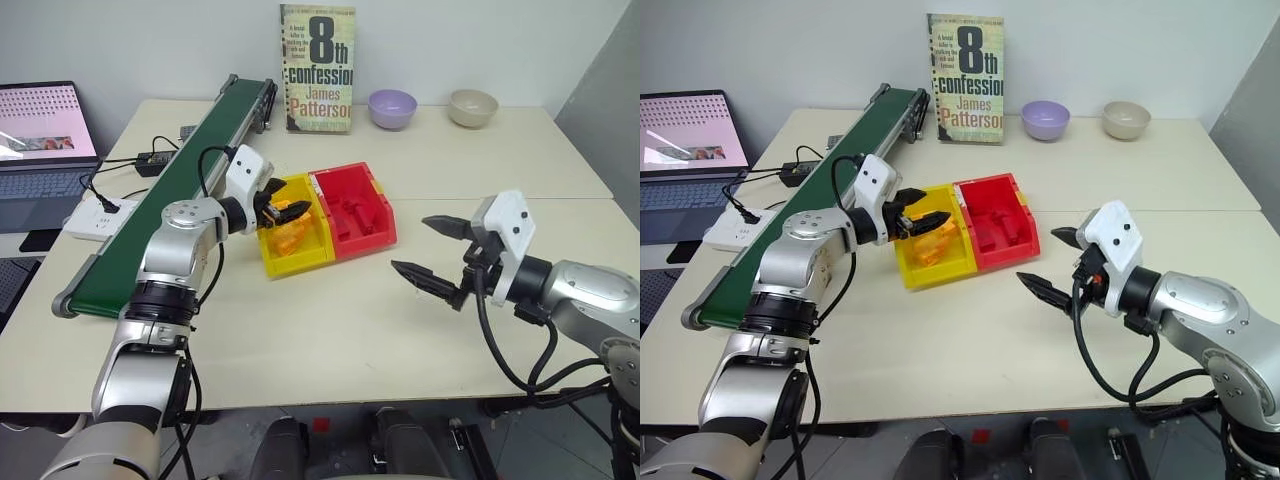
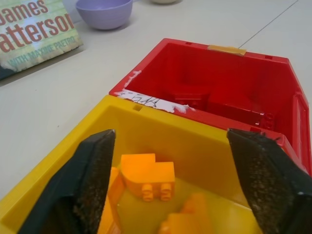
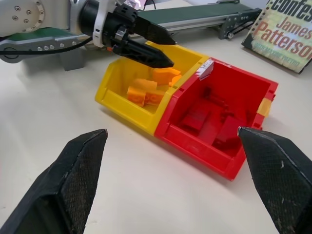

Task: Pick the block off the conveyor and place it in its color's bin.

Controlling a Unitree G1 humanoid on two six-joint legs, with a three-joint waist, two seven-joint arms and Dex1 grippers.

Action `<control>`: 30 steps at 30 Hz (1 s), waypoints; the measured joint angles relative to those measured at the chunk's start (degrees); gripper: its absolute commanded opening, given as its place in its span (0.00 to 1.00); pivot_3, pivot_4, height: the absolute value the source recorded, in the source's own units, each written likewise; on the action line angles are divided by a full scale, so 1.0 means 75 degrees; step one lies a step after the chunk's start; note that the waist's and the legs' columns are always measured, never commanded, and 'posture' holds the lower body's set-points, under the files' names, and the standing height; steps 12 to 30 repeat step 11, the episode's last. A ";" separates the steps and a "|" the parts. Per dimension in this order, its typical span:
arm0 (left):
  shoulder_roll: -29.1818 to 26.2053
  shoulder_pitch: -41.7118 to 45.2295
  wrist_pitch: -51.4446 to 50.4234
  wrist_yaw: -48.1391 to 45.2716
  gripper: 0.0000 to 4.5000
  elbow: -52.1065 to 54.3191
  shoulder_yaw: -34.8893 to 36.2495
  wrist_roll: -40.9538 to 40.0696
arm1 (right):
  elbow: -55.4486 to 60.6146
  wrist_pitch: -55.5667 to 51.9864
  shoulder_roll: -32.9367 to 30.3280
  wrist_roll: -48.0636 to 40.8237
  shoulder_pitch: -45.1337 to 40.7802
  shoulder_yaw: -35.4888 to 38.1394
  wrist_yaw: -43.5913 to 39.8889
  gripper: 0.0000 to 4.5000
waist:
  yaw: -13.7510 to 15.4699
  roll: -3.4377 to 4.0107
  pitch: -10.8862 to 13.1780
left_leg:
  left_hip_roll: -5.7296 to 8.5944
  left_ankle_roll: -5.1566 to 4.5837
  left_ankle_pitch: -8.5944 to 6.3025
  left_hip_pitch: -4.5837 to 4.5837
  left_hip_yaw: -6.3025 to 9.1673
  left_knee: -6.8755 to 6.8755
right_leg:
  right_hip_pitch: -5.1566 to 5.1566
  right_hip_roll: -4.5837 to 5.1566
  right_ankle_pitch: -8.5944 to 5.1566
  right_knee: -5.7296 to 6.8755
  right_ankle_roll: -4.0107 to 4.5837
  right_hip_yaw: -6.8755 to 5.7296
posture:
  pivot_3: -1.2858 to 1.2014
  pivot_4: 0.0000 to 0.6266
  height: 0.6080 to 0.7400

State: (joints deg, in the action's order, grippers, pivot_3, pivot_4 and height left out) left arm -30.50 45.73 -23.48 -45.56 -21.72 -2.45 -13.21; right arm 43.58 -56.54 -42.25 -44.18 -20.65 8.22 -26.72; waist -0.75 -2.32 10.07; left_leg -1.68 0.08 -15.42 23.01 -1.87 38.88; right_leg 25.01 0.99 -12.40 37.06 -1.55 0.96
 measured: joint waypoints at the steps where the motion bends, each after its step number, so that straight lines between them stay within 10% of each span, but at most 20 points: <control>1: -0.0150 -0.0036 -0.0040 -0.0046 0.99 0.0126 0.0074 -0.0016 | -0.0095 0.0026 -0.0040 0.0011 -0.0049 -0.0005 -0.0085 1.00 | -0.0004 0.0000 0.0000 | -0.0001 0.0000 0.0000 0.0000 0.0002 0.0000 | 0.0000 -0.0002 0.0000 0.0000 0.0000 -0.0003 | 0.52 0.24 1.00; 11: -0.2357 -0.1575 -0.1103 -0.1655 0.99 0.2218 0.0484 -0.0587 | -0.1671 0.1061 -0.0393 0.0689 -0.0846 -0.0677 -0.1343 1.00 | -0.0102 0.0003 0.0002 | -0.0012 0.0000 0.0000 -0.0003 0.0001 -0.0006 | 0.0003 0.0001 -0.0003 0.0002 0.0003 -0.0003 | 0.52 0.24 1.00; 30: -0.2357 -0.1575 -0.1103 -0.1655 0.99 0.2218 0.0484 -0.0587 | -0.1671 0.1061 -0.0393 0.0689 -0.0846 -0.0677 -0.1343 1.00 | -0.0102 0.0003 0.0002 | -0.0012 0.0000 0.0000 -0.0003 0.0001 -0.0006 | 0.0003 0.0001 -0.0003 0.0002 0.0003 -0.0003 | 0.52 0.24 1.00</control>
